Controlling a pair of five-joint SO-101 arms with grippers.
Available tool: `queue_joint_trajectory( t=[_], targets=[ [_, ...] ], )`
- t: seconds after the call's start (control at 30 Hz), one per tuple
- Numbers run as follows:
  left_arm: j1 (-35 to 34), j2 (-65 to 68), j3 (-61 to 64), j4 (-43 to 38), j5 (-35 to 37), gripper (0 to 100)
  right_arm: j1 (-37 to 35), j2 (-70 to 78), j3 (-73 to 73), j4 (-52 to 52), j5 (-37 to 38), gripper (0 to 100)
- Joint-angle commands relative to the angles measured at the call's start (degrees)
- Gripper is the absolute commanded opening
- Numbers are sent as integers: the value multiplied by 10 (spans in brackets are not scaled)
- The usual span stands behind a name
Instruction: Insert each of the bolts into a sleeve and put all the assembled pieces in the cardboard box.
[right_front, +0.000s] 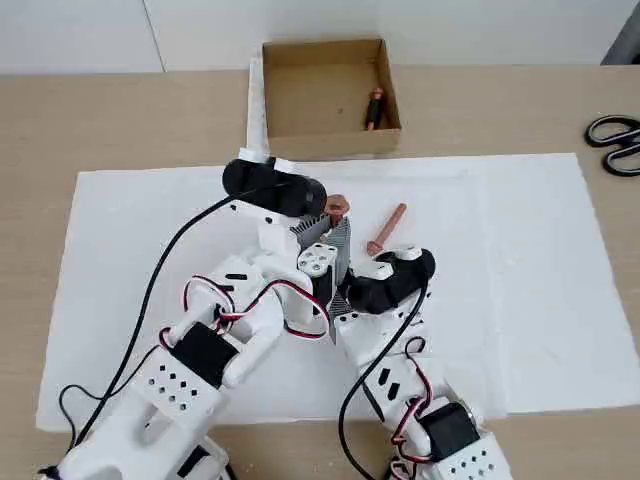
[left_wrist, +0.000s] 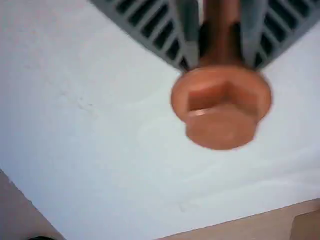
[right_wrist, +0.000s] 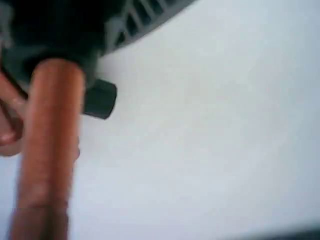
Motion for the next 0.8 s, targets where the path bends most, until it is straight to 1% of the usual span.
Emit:
queue_joint_trajectory(
  t=[0.0, 0.1, 0.47, 0.67, 0.77],
  targets=[
    [5, -4, -9, -11, -5, 6, 2, -11, 4, -2, -5, 4],
    [4, -3, -8, -29, -5, 6, 2, -11, 4, -2, -5, 4],
    [5, -2, -7, -27, -6, 6, 2, -11, 4, -2, -5, 4],
    [5, -2, -7, 12, -8, 6, 2, -11, 4, -2, -4, 4],
    [5, -2, -7, 31, -24, 6, 2, -11, 4, -2, -4, 4]
  ],
)
